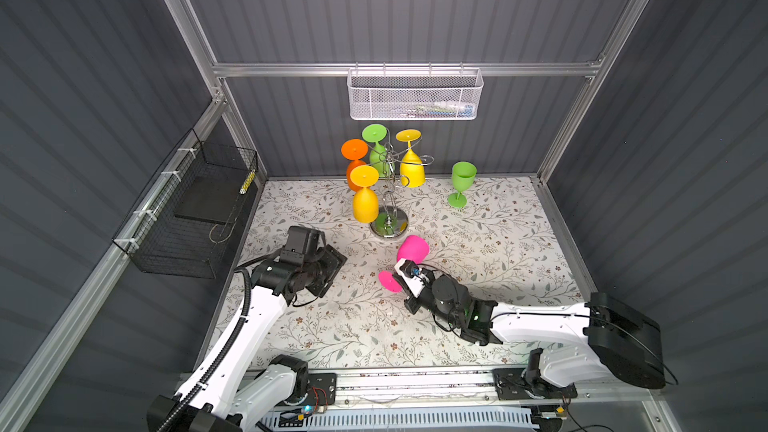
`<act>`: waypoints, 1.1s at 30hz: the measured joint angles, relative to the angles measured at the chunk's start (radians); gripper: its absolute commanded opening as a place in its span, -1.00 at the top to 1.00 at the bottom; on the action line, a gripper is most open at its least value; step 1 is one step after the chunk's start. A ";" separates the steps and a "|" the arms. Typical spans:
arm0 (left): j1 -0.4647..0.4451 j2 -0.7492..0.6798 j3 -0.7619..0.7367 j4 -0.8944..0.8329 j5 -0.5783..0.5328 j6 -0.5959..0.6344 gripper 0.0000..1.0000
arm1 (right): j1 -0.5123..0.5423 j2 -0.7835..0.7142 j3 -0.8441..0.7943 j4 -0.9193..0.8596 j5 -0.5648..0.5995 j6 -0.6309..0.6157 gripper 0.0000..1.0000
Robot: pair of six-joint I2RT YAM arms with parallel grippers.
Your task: Take the wine glass off the wine glass rack
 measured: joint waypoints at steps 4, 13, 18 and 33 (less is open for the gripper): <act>-0.063 0.039 0.020 -0.060 -0.026 -0.072 -0.45 | 0.050 0.079 -0.018 0.126 0.047 -0.066 1.00; -0.099 0.157 0.023 -0.063 -0.002 -0.151 -0.35 | 0.146 0.221 -0.017 0.329 0.137 -0.211 1.00; -0.099 0.153 0.012 -0.045 0.005 -0.189 -0.34 | 0.173 0.266 0.001 0.371 0.169 -0.266 1.00; -0.132 0.155 -0.043 0.035 0.031 -0.259 -0.15 | 0.217 0.314 0.034 0.424 0.197 -0.349 1.00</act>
